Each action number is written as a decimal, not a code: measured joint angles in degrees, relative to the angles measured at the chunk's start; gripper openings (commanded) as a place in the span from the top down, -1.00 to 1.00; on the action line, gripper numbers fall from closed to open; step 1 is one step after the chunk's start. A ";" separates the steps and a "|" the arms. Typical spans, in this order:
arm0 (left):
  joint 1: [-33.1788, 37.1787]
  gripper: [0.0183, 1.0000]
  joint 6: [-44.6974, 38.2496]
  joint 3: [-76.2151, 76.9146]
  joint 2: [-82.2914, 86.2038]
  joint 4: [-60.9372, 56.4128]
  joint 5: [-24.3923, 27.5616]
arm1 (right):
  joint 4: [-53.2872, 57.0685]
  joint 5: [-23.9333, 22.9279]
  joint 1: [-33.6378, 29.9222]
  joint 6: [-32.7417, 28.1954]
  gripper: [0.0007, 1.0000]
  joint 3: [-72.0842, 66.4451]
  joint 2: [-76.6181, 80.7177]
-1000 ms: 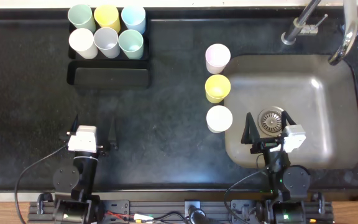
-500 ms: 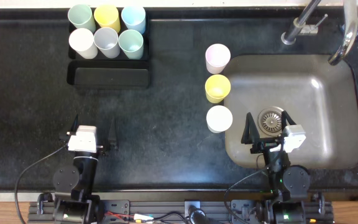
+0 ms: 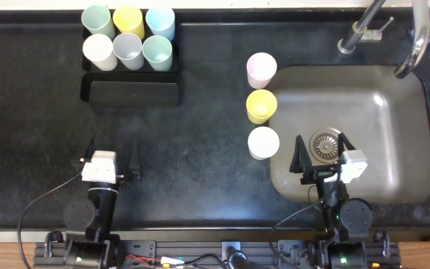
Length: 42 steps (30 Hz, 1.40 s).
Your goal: Store Cups
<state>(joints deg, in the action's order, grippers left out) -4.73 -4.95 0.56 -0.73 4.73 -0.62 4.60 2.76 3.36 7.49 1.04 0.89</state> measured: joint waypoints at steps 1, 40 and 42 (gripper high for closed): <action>0.00 -1.00 0.00 0.00 0.00 0.00 0.00 | -0.04 -0.02 0.00 -0.02 -1.00 0.00 0.00; -16.87 -1.00 9.22 146.81 -114.14 66.71 18.34 | -0.04 0.00 0.00 0.00 -1.00 0.00 -0.15; -20.06 -1.00 13.77 155.58 -122.29 72.35 16.04 | -0.09 -0.02 0.00 0.00 -1.00 0.00 -0.15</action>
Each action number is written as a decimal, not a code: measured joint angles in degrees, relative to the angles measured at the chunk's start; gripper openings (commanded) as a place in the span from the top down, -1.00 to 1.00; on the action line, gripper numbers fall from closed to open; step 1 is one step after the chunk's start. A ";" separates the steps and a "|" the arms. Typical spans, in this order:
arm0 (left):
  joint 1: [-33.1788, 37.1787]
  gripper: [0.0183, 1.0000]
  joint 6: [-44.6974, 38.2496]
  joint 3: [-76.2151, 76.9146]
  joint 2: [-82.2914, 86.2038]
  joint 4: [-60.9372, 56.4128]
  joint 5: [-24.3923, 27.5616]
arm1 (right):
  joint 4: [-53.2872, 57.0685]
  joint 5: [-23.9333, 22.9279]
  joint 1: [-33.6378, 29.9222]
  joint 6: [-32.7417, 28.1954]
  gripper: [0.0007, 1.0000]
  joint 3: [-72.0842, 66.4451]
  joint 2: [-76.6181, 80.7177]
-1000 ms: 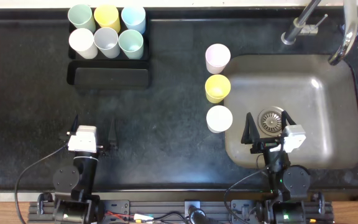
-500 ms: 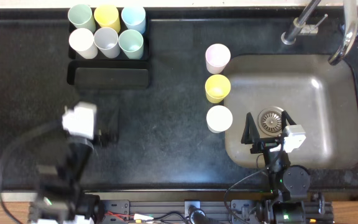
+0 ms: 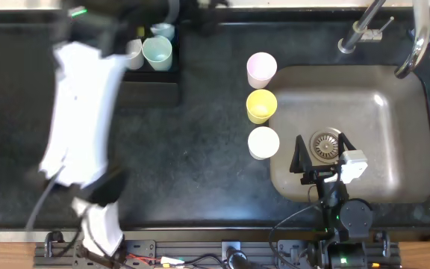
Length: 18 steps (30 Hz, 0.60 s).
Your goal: Store Cups
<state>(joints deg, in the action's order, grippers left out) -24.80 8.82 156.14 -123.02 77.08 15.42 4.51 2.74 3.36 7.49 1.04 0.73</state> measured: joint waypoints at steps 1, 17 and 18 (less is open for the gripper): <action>-0.87 -1.00 2.21 2.27 -2.99 1.86 -0.79 | 0.02 -0.02 0.00 0.00 -1.00 0.00 0.00; -3.69 -1.00 20.22 5.18 -22.60 4.37 -2.12 | 0.07 0.00 0.00 -0.02 -1.00 0.00 0.00; -4.09 -1.00 20.61 5.18 -22.97 4.37 -2.08 | 0.04 0.02 -0.02 0.00 -1.00 0.00 0.00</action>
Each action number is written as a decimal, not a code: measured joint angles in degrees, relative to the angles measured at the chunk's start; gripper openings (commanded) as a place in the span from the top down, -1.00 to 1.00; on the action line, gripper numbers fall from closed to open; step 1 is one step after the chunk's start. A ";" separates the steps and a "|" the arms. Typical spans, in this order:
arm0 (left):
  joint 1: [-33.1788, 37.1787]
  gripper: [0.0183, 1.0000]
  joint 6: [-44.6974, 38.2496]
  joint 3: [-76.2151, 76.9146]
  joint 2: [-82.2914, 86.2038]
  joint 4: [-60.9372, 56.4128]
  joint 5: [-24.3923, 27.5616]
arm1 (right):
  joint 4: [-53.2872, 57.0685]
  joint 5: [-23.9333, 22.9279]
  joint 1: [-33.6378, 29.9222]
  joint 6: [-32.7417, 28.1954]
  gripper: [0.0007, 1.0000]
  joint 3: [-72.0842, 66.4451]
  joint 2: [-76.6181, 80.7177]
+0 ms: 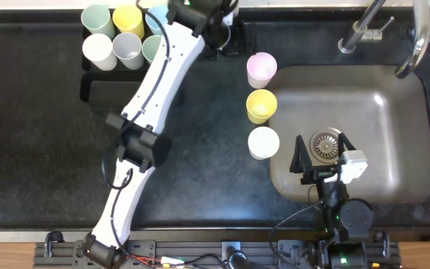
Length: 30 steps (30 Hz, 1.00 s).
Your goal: Store Cups
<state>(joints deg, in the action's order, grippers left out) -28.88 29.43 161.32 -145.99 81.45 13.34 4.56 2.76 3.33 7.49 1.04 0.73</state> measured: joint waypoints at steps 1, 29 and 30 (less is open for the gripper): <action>-0.33 -1.00 0.26 0.09 -0.35 0.02 0.07 | -0.02 -0.02 0.02 -0.02 -1.00 0.00 0.00; -2.64 -0.96 1.99 0.20 -7.41 1.70 -2.91 | 0.00 -0.02 0.02 -0.02 -0.99 0.00 0.00; -2.64 -0.89 2.01 0.20 -7.43 1.68 -3.08 | 0.00 -0.02 0.00 0.00 -1.00 0.00 0.00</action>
<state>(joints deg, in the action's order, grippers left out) -31.53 31.44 161.51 -153.42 83.13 10.26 4.56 2.74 3.33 7.49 1.04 0.73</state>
